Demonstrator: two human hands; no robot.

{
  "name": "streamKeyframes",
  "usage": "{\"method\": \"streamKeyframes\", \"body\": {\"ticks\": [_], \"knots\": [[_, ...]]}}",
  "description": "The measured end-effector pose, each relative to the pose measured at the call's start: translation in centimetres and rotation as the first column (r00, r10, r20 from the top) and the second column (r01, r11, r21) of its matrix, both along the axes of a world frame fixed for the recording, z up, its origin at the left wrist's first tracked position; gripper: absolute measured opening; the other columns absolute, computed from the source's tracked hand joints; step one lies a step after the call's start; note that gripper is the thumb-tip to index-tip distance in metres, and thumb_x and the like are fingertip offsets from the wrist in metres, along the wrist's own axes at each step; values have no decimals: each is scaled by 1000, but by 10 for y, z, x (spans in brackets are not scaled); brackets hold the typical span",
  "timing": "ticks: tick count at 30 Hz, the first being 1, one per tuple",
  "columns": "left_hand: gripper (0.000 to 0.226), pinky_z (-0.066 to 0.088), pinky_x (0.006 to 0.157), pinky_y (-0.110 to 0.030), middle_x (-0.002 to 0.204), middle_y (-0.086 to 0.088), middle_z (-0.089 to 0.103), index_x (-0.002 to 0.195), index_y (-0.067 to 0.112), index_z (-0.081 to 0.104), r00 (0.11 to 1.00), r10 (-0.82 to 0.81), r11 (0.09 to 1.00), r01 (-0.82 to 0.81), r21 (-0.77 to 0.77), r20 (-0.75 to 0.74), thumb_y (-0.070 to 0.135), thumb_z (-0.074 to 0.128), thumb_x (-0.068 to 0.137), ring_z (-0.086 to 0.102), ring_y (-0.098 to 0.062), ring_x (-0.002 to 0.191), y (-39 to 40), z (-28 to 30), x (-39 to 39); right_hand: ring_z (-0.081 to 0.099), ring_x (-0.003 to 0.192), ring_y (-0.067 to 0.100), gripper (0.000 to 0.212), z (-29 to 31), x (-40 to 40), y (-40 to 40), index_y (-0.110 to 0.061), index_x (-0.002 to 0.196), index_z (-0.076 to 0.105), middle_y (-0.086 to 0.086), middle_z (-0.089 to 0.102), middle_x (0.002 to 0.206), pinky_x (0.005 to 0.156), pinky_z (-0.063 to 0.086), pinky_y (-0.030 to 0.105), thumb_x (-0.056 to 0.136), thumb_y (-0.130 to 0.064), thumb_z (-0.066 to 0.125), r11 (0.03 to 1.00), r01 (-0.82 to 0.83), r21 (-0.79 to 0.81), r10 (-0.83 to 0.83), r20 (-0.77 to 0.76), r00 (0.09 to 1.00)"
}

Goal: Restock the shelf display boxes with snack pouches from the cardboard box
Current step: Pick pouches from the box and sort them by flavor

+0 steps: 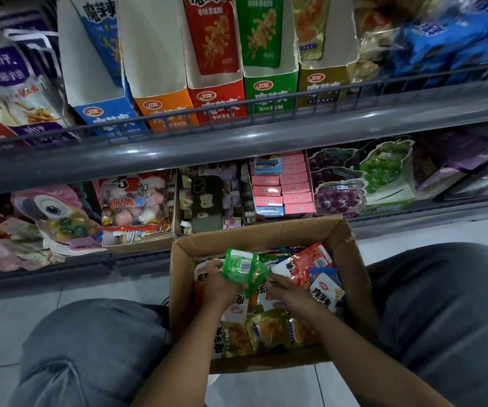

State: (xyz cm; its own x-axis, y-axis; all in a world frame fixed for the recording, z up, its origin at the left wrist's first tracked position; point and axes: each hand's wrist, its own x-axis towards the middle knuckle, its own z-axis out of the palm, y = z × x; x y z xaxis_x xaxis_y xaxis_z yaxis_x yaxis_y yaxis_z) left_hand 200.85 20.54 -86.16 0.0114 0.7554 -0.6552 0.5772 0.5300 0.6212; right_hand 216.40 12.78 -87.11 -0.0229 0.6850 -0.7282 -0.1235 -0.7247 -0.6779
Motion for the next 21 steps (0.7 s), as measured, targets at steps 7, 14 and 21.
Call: {"method": "streamKeyframes", "body": {"ticks": [7,14,21], "knots": [[28,44,99,-37,109,-1,69,104,19,65,949,-134,981,167,-95,286,11,74,79,61,-21,107,10,54,17,63,95,21,11,56,9,8,-20,102,64,2,67,95,75,51,21,94,-19,57,964,92,248,-140,180,974],[30,56,65,-30,89,-4,73,106,10,59,782,36,970,124,-211,622,-1,67,79,71,-15,75,14,131,25,64,78,20,7,144,36,13,-5,87,70,11,70,82,77,50,33,86,-11,66,869,239,433,-316,116,942],[119,40,104,-52,130,-15,58,133,9,47,774,-7,999,39,-37,633,34,97,28,54,-33,121,28,172,22,66,74,29,12,198,47,17,-14,72,71,14,71,80,75,53,41,84,-17,69,748,450,488,-510,-13,860]]}}
